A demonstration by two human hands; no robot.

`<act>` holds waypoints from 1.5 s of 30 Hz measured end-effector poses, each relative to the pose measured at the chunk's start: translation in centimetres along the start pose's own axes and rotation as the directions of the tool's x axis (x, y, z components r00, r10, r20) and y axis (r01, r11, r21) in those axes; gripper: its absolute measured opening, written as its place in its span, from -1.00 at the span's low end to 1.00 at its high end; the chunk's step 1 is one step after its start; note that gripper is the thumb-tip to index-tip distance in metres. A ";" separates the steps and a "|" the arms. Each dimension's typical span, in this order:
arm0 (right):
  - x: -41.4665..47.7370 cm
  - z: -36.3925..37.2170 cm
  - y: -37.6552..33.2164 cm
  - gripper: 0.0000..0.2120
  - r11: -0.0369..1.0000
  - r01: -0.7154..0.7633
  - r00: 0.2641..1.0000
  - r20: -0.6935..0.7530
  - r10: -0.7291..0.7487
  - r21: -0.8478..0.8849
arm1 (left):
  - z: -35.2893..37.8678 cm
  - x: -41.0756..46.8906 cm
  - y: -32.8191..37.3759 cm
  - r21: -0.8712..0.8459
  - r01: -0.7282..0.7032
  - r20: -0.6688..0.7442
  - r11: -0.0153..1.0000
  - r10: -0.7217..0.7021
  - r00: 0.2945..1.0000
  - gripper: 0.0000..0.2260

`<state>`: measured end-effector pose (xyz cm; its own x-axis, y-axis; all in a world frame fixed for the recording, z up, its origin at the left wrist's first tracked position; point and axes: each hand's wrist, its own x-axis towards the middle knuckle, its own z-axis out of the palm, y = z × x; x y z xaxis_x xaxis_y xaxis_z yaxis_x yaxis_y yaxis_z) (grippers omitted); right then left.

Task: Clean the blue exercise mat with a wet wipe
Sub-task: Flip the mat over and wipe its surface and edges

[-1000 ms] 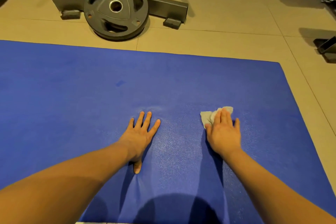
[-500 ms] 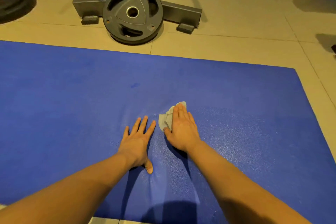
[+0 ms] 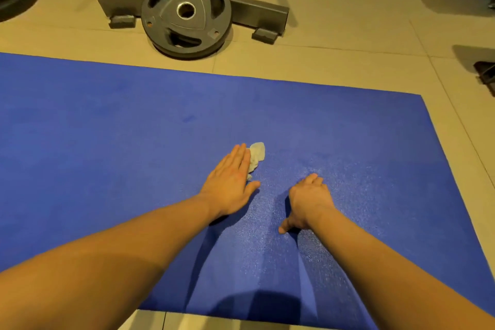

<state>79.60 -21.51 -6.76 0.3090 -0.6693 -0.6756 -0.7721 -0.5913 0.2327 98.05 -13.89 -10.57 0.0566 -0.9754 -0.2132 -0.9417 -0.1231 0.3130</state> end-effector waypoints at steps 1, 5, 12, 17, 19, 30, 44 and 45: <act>0.4 -0.2 -0.2 0.25 1.000 -0.002 1.000 0.020 0.002 -0.023 | 0.2 1.2 0.0 0.002 0.005 0.023 1.000 -0.005 1.000 -0.27; 0.7 0.1 -0.5 0.32 1.000 -0.025 0.999 0.035 0.026 -0.016 | 1.7 4.1 -0.9 0.129 -0.179 0.133 0.975 0.162 0.978 -0.26; 0.5 -0.6 -0.8 0.30 0.999 -0.035 0.998 0.052 0.034 0.004 | 2.5 3.5 -1.6 0.085 -0.218 0.063 0.972 0.213 0.975 -0.18; 0.0 -0.5 -0.6 0.29 1.000 -0.026 0.998 0.054 0.026 -0.012 | 1.6 -0.2 -8.2 0.012 -0.003 0.026 1.000 0.002 1.000 -0.11; 0.0 -0.5 -0.7 0.30 1.000 -0.029 0.998 0.048 0.029 0.002 | 1.4 -1.5 -10.0 0.012 0.094 0.000 0.996 -0.094 0.996 -0.09; 0.8 -0.5 -1.4 0.28 0.998 -0.057 0.997 0.055 0.056 0.014 | 5.0 1.2 1.9 -0.029 -0.134 0.067 0.991 0.135 0.989 -0.19; 0.4 -0.8 -1.5 0.27 0.997 -0.067 0.996 0.054 0.065 0.033 | 6.0 -2.0 1.1 -0.144 0.165 -0.026 0.976 -0.170 0.985 -0.13; 0.4 -0.7 -1.5 0.28 0.997 -0.073 0.996 0.056 0.071 0.032 | 6.5 -1.9 2.7 -0.137 0.092 0.025 0.986 -0.090 0.996 -0.17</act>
<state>81.23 -21.24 -6.93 0.2214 -0.6836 -0.6955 -0.8100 -0.5260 0.2592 93.21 -11.20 -15.33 0.1324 -0.9555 -0.2635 -0.8782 -0.2364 0.4159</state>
